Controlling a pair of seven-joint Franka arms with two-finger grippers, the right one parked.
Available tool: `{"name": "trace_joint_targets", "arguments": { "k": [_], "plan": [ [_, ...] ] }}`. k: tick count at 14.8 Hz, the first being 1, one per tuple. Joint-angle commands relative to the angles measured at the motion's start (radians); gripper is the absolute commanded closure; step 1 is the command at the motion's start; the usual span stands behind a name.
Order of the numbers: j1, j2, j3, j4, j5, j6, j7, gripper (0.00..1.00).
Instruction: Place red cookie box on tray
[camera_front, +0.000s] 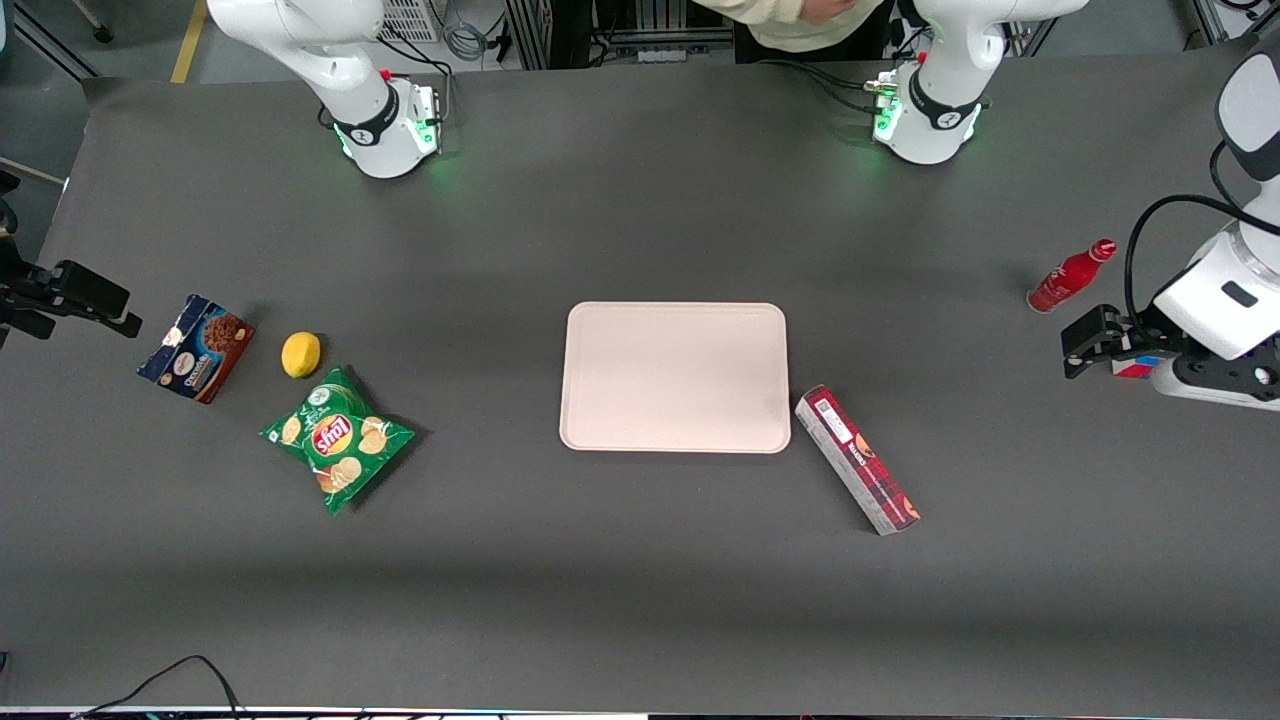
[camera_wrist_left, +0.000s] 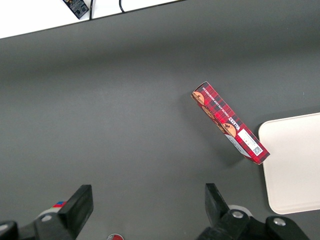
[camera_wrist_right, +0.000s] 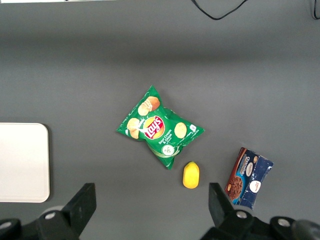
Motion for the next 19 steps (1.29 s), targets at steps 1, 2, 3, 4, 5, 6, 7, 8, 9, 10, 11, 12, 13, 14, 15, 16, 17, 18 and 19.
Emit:
{"name": "trace_joint_targets", "arguments": {
  "k": [1,2,3,4,5,6,7,8,9,10,11,12,13,14,15,16,17,18,19],
  "plan": [
    [-0.004,0.015,0.008,0.028,-0.003,-0.006,0.018,0.0],
    [-0.004,0.015,0.008,0.028,-0.003,-0.006,0.018,0.0],
    [-0.004,0.013,0.008,0.028,-0.003,-0.006,0.018,0.0],
    [-0.004,0.013,0.006,0.028,-0.003,-0.006,0.018,0.0],
    [-0.004,0.013,0.008,0.028,-0.003,-0.006,0.018,0.0],
    [-0.004,0.013,0.006,0.028,-0.003,-0.006,0.018,0.0],
    [-0.004,0.015,0.006,0.028,-0.003,-0.006,0.018,0.0],
    [-0.004,0.013,0.006,0.028,-0.003,-0.006,0.018,0.0],
    [-0.004,0.013,0.006,0.028,-0.003,-0.008,0.018,0.0],
    [-0.004,0.012,0.006,0.028,-0.005,-0.011,0.01,0.0],
    [-0.006,0.012,0.006,0.028,-0.005,-0.012,0.004,0.0],
    [-0.006,0.01,0.008,0.028,-0.005,-0.014,0.004,0.0],
    [-0.004,0.01,0.006,0.028,-0.006,-0.017,0.004,0.0],
    [-0.004,0.01,0.006,0.028,-0.006,-0.018,0.004,0.0],
    [-0.004,0.01,0.006,0.028,-0.006,-0.02,0.004,0.0],
    [-0.004,0.01,0.006,0.028,-0.006,-0.02,0.004,0.0],
    [-0.007,0.01,0.006,0.028,-0.006,-0.02,0.004,0.0],
    [-0.01,0.01,0.006,0.028,-0.006,-0.02,0.004,0.0],
    [-0.018,0.01,0.006,0.028,-0.008,-0.02,0.004,0.0]
  ]
}}
